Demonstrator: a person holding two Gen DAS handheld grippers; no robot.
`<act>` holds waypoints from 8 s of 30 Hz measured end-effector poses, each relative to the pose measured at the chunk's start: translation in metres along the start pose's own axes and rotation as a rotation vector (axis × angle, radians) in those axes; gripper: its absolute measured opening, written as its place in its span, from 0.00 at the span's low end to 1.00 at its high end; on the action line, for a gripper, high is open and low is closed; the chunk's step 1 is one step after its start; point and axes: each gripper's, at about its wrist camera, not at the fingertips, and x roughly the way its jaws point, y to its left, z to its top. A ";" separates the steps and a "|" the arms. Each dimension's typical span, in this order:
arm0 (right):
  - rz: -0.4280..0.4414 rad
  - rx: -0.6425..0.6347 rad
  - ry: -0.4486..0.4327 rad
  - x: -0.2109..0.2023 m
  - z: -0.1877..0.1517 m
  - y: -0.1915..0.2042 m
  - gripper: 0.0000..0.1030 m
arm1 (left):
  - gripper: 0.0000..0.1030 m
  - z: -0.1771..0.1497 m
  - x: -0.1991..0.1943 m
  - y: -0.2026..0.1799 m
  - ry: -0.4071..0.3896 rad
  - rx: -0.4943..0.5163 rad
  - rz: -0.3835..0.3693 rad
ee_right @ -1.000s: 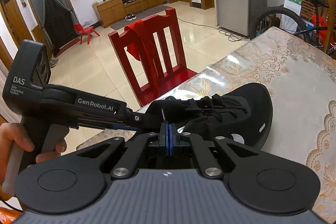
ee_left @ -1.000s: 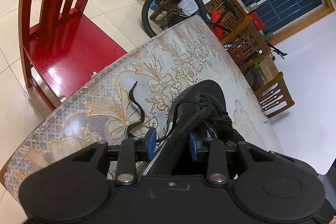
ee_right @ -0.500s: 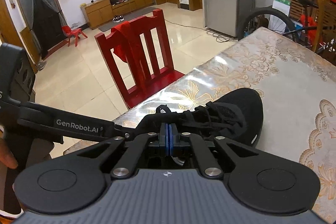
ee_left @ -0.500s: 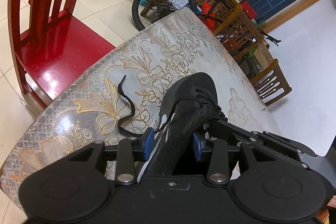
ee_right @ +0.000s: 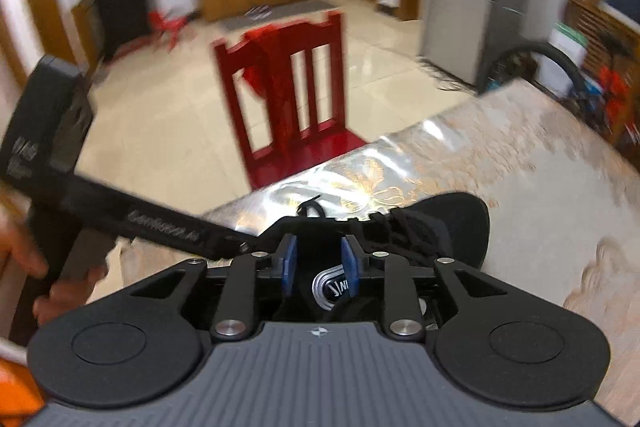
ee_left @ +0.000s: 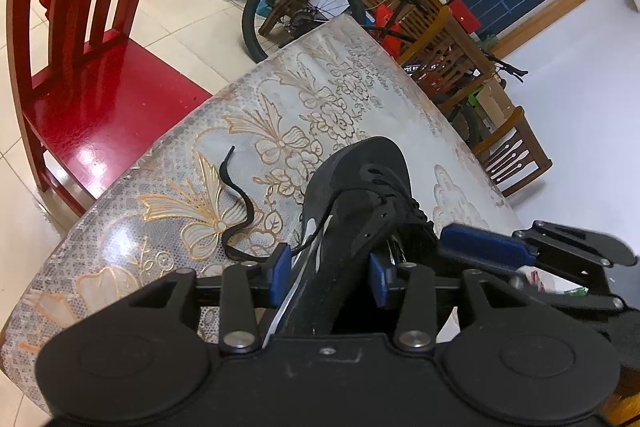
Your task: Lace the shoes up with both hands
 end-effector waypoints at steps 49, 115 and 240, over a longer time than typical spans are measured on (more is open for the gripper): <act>0.154 -0.039 -0.018 0.011 -0.021 -0.020 0.01 | 0.61 -0.013 -0.009 0.001 -0.094 -0.097 0.106; 0.318 0.232 -0.112 0.027 -0.009 -0.047 0.18 | 0.70 -0.051 0.016 -0.026 -0.030 0.125 0.272; 0.106 0.245 0.304 0.108 0.096 -0.002 0.40 | 0.79 -0.023 -0.084 0.042 -0.169 0.238 0.281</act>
